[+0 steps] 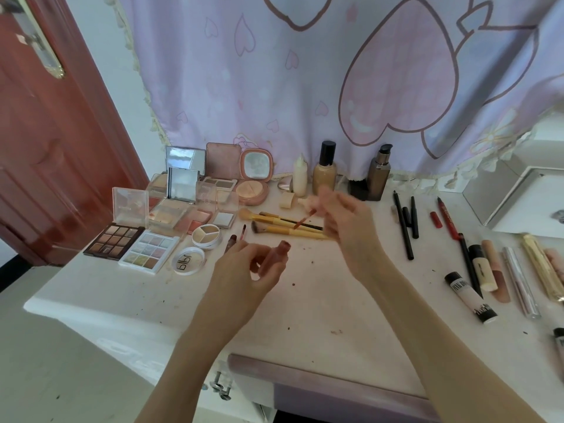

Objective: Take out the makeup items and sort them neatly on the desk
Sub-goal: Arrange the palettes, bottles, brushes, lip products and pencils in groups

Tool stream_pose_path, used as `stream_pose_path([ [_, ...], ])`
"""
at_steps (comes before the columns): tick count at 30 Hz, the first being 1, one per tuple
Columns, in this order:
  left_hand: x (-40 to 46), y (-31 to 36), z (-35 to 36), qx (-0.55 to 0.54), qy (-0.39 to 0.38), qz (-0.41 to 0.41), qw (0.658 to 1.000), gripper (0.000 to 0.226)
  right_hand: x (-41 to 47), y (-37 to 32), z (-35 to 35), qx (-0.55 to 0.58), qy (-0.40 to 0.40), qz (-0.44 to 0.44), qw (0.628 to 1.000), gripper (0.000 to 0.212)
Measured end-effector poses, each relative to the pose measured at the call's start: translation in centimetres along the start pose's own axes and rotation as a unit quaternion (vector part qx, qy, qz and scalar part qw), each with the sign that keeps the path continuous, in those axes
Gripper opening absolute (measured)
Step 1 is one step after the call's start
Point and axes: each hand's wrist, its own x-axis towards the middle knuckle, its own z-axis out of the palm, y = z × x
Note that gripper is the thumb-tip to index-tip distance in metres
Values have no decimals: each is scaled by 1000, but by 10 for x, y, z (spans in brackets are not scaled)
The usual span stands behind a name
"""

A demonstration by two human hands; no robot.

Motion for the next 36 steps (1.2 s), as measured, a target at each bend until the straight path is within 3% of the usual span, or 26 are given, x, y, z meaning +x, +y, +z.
stream_pose_path([
  [4, -7, -14, -5, -36, 40, -42, 998, 7, 8, -5, -17, 47, 27, -6, 999, 25],
  [8, 6, -16, -5, -56, 74, -68, 993, 8, -1, 16, -7, 93, -15, 107, 990, 12],
  [11, 17, -22, -3, -39, 53, -97, 993, 12, -8, 30, -4, 178, -27, 196, 964, 22],
  [14, 26, -27, -4, 21, 46, -88, 995, 15, -10, 35, 0, 181, -30, 217, 959, 29],
  [19, 40, -30, -11, 83, -14, -94, 992, 15, -8, 43, 9, 74, -5, 178, 981, 26],
  [22, 44, -28, -12, 69, 0, -84, 994, 14, -5, 48, 16, 55, -13, 159, 986, 26],
  [26, 46, -27, -11, 62, 7, -65, 996, 9, 0, 53, 22, -86, -37, 96, 991, 24],
  [32, 49, -28, -9, 56, 3, -76, 996, 9, 0, 60, 28, -295, -57, -34, 953, 16],
  [36, 51, -29, -6, 39, 26, -69, 997, 10, 2, 70, 30, -349, -48, -53, 934, 31],
])
